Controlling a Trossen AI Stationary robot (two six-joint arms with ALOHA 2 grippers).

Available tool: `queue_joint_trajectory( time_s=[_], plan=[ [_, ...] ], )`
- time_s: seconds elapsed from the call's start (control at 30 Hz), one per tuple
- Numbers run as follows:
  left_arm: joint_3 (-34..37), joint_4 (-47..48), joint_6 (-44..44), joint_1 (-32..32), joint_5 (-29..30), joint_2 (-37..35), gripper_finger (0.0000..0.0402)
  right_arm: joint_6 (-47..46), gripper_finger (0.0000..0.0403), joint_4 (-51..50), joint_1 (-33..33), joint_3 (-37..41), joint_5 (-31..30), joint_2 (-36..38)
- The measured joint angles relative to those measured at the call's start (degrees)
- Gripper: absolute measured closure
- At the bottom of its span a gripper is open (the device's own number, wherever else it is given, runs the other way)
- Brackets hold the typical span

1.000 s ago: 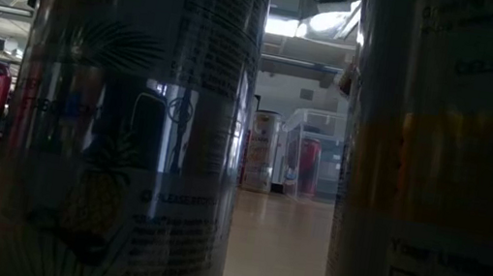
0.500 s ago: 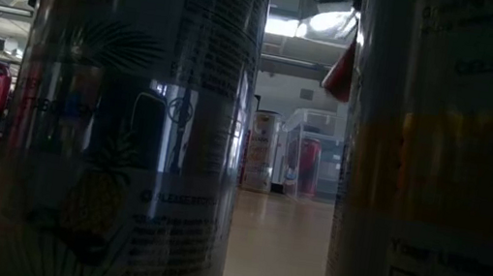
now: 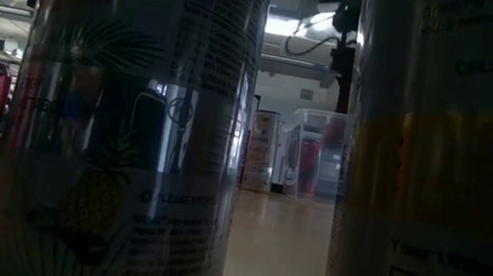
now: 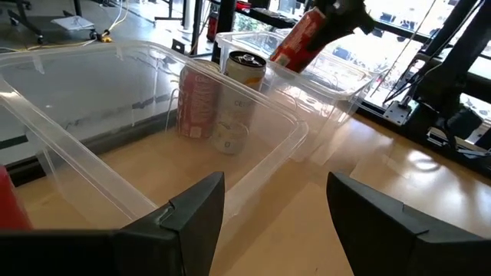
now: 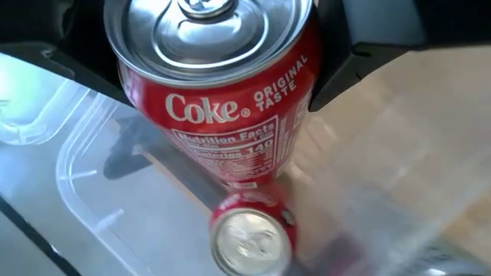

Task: Sort soda cans
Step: Put the bottom red soda can into the center transparent bin

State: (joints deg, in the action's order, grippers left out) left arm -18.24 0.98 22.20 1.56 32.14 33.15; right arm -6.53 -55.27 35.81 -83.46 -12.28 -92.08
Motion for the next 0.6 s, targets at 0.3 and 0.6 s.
queue_joint_trajectory(
  time_s=[0.3,0.6],
  plan=[
    [0.0,-0.06,-0.31,-0.02,0.0,0.02,0.018,3.97,0.0112,0.79,0.63,-0.02,-1.84,-4.75],
    [0.0,-0.08,-0.31,-0.02,-0.02,0.0,0.018,8.51,0.0112,1.35,0.63,-0.02,-4.01,-9.08]
  ],
)
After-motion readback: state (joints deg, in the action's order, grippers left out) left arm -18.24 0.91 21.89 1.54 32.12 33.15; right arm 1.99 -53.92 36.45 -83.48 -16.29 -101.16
